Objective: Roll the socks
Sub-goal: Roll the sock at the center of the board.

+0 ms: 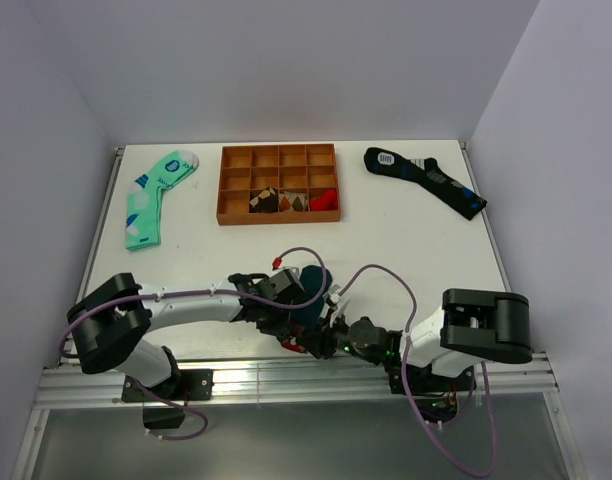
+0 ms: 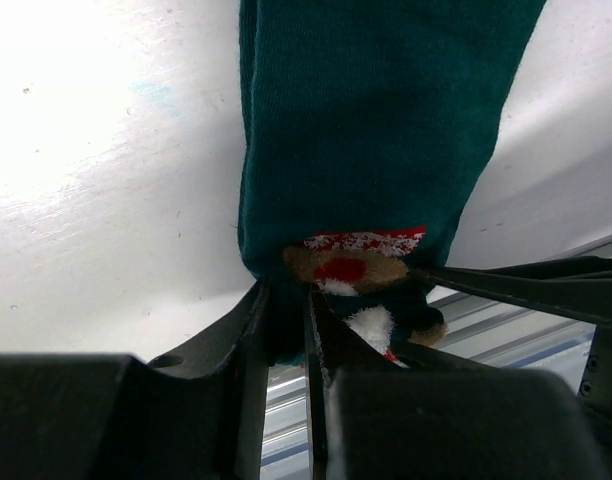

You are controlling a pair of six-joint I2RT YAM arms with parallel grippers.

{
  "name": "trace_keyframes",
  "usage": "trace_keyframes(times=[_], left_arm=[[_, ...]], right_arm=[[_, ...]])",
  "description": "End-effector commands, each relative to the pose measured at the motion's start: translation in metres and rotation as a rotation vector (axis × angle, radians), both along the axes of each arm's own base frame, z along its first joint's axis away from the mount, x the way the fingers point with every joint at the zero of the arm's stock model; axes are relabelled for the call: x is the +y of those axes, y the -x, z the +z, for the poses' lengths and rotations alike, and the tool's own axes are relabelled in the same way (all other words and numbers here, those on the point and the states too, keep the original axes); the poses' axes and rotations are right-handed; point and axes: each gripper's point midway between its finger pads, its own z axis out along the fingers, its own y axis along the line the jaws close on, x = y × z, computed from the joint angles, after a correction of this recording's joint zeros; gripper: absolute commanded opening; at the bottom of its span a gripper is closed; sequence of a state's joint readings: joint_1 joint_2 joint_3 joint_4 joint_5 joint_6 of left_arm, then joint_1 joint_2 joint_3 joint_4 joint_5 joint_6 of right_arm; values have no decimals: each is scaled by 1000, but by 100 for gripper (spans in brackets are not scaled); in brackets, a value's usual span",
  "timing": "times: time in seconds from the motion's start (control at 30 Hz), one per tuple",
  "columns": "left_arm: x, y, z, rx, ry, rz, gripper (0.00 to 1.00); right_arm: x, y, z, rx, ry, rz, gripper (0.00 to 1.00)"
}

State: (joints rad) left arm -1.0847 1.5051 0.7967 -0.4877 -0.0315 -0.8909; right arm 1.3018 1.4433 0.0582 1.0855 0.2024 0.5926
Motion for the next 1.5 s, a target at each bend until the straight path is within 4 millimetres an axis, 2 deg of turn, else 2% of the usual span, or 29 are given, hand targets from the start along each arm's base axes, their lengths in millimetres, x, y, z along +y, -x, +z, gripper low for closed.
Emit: trace_keyframes(times=[0.0,0.1,0.23,0.4,0.43,0.8,1.47], left_arm=[[11,6,-7,33,-59,-28,0],[10,5,-9,40,-60,-27,0],[8,4,-9,38,-59,-28,0],[7,3,-9,39,-60,-30,0],[7,3,-9,42,-61,-29,0],[5,2,-10,43,-64,-34,0],[6,4,-14,71,-58,-42,0]], right_arm=[[15,-7,27,-62,-89,-35,40],[22,-6,28,-77,-72,-32,40],[21,-6,24,-91,-36,-54,41],[25,-4,32,-119,-14,-42,42],[24,-3,26,-120,20,-37,42],[25,11,9,-131,120,-16,41],[16,14,-28,-133,233,-55,41]])
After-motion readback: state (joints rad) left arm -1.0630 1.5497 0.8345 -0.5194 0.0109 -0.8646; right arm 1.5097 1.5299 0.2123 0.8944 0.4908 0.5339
